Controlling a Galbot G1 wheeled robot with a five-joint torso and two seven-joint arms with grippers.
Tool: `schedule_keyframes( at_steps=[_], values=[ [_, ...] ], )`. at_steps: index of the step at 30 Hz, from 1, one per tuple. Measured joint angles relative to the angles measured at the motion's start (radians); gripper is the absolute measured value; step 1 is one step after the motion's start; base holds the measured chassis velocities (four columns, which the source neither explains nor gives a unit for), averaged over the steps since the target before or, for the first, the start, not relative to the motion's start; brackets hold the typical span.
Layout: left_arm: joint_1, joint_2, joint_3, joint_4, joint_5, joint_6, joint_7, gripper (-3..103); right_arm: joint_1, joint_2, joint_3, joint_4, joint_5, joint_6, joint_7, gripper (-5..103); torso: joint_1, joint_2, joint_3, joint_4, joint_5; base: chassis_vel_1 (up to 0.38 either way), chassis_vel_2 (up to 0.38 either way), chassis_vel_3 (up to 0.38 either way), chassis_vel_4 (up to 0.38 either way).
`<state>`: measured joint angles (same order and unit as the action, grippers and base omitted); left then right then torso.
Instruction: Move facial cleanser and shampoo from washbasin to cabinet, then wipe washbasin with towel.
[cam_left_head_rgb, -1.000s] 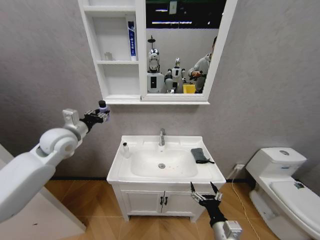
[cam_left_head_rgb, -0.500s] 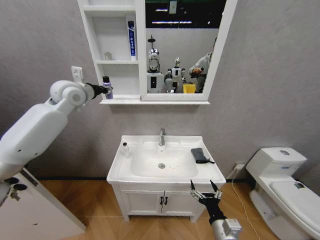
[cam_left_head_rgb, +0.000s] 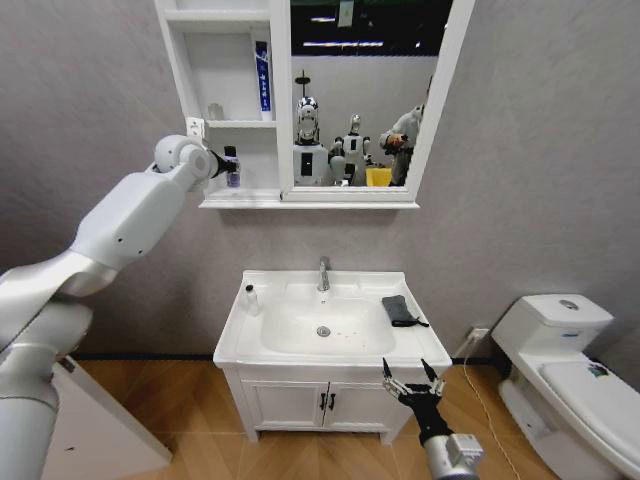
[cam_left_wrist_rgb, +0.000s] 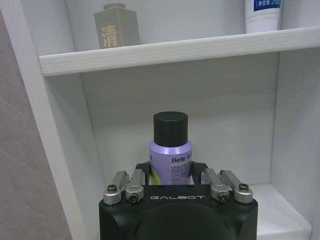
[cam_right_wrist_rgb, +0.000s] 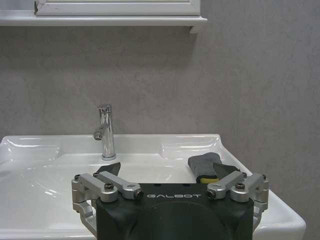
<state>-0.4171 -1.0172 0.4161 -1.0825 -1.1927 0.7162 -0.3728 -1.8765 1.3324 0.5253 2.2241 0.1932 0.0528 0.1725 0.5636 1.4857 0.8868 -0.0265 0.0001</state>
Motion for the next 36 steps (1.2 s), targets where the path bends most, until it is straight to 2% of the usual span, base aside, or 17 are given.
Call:
schedule_keyframes(
  at_steps=[4,13,18,22,24,25,26,28,30,32,33,35,36],
  values=[
    [-0.007,-0.036,-0.014,0.07,0.047,-0.009,0.011,43,0.0,-0.001,0.001,-0.005,0.003,0.0,0.0,100,0.0,0.0,0.0,0.0001,-0.0001,0.0,0.0,0.0,0.0],
    [0.029,-0.047,-0.036,0.108,0.075,-0.028,0.017,43,0.004,-0.006,0.003,-0.012,0.009,0.001,0.0,100,0.0,0.0,0.0,0.0002,-0.0002,0.0,0.0,0.0,0.0],
    [0.048,-0.069,-0.063,0.166,0.157,-0.053,0.051,43,0.004,-0.002,0.002,-0.023,0.008,0.011,0.004,100,0.0,0.0,0.0,0.0001,0.0001,0.0,0.0,0.0,0.0],
    [0.058,-0.073,-0.07,0.168,0.175,-0.059,0.056,43,0.002,-0.003,0.005,-0.026,0.008,0.016,0.011,100,0.0,0.0,0.0,0.0002,0.0001,0.0,0.0,0.0,0.0],
    [0.066,-0.072,-0.073,0.153,0.165,-0.05,0.053,46,0.003,-0.008,0.006,-0.026,0.011,0.016,0.013,100,0.0,0.0,0.0,0.0002,-0.0005,0.0,0.0,0.0,0.0],
    [0.072,-0.068,-0.076,0.134,0.154,-0.045,0.044,57,0.004,-0.011,0.007,-0.026,0.012,0.015,0.014,100,0.0,0.0,0.0,0.0001,-0.0004,0.0,0.0,0.0,0.0],
    [0.072,-0.068,-0.076,0.134,0.154,-0.045,0.044,57,0.004,-0.011,0.007,-0.026,0.012,0.015,0.014,100,0.0,0.0,0.0,0.0001,-0.0004,0.0,0.0,0.0,0.0],
    [0.08,-0.059,-0.079,0.111,0.146,-0.043,0.036,68,0.005,-0.011,0.006,-0.023,0.012,0.014,0.014,100,0.0,0.0,0.0,0.0,0.0002,0.0,0.0,0.0,0.0],
    [0.086,-0.054,-0.08,0.102,0.145,-0.042,0.033,68,0.003,-0.011,0.005,-0.021,0.012,0.014,0.014,100,0.0,0.0,0.0,0.0,-0.0001,0.0,0.0,0.0,0.0],
    [0.102,-0.034,-0.081,0.067,0.141,-0.04,0.025,79,-0.002,-0.011,0.004,-0.016,0.011,0.014,0.014,100,0.0,0.0,0.0,0.0001,-0.0002,0.0,0.0,0.0,0.0],
    [0.102,-0.034,-0.081,0.067,0.141,-0.04,0.025,79,-0.002,-0.011,0.004,-0.016,0.011,0.014,0.014,100,0.0,0.0,0.0,0.0001,-0.0002,0.0,0.0,0.0,0.0],
    [0.117,-0.013,-0.082,0.029,0.125,-0.036,0.014,89,-0.005,-0.012,0.004,-0.013,0.011,0.014,0.014,100,0.0,0.0,0.0,0.0,-0.0002,0.0,0.0,0.0,0.0],
    [0.146,0.023,-0.089,-0.037,0.095,-0.031,-0.001,94,-0.006,-0.013,0.006,-0.009,0.011,0.014,0.014,100,0.0,0.0,0.0,-0.0003,-0.0001,0.0,0.0,0.0,0.0]
  ],
)
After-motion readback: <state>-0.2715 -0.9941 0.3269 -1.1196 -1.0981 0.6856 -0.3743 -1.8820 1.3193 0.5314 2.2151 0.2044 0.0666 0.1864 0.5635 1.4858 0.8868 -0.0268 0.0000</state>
